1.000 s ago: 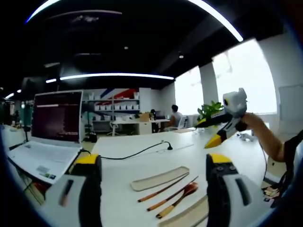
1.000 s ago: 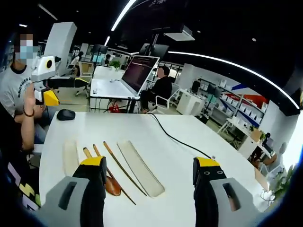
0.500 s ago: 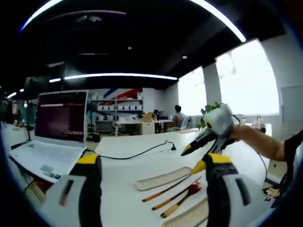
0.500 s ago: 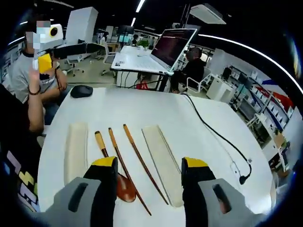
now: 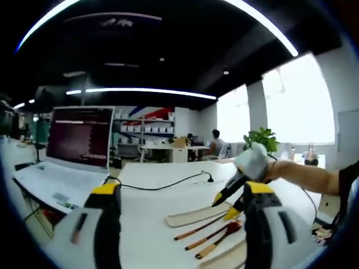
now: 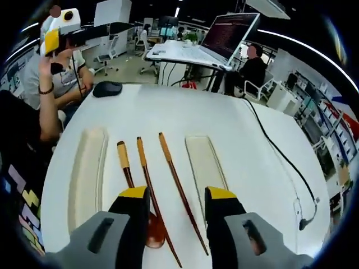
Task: Arrange the utensils inside the cutlery case until each visible utensil rests in its matching compartment.
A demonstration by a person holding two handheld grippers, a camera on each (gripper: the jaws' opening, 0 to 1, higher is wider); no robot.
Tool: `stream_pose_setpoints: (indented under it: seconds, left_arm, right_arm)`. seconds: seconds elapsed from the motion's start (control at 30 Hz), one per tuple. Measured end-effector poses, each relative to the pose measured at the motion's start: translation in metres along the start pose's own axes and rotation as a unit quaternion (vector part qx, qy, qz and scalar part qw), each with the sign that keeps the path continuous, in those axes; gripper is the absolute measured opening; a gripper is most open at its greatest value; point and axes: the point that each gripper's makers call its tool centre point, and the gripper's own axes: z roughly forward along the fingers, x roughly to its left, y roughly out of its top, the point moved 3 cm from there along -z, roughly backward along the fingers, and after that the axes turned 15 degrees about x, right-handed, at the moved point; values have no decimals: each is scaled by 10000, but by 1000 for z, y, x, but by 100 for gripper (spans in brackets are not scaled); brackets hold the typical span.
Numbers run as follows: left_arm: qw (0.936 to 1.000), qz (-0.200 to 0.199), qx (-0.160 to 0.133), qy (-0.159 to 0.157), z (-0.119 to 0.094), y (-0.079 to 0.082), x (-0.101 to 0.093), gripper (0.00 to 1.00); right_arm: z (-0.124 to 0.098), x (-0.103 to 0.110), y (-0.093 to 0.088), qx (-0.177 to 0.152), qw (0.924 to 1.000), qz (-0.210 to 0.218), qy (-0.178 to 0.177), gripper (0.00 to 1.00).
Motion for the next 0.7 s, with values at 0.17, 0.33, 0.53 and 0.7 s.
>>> stream_pose_setpoints:
  seconds: [0.17, 0.33, 0.53, 0.7]
  left_arm:
    - [9999, -27, 91, -58, 2, -5, -2, 95]
    - [10000, 14, 72, -27, 0, -4, -2, 95]
    - [9999, -24, 114, 6, 2, -6, -2, 95]
    - [9999, 43, 97, -6, 1, -5, -2, 95]
  right_arm:
    - [13, 9, 3, 375, 9981, -457, 141, 27]
    - [20, 17, 13, 319, 9973, -292, 599, 22]
    - [33, 19, 6, 564, 9918, 306, 1102, 19]
    - [36, 18, 0, 777, 9904, 169, 1132, 20]
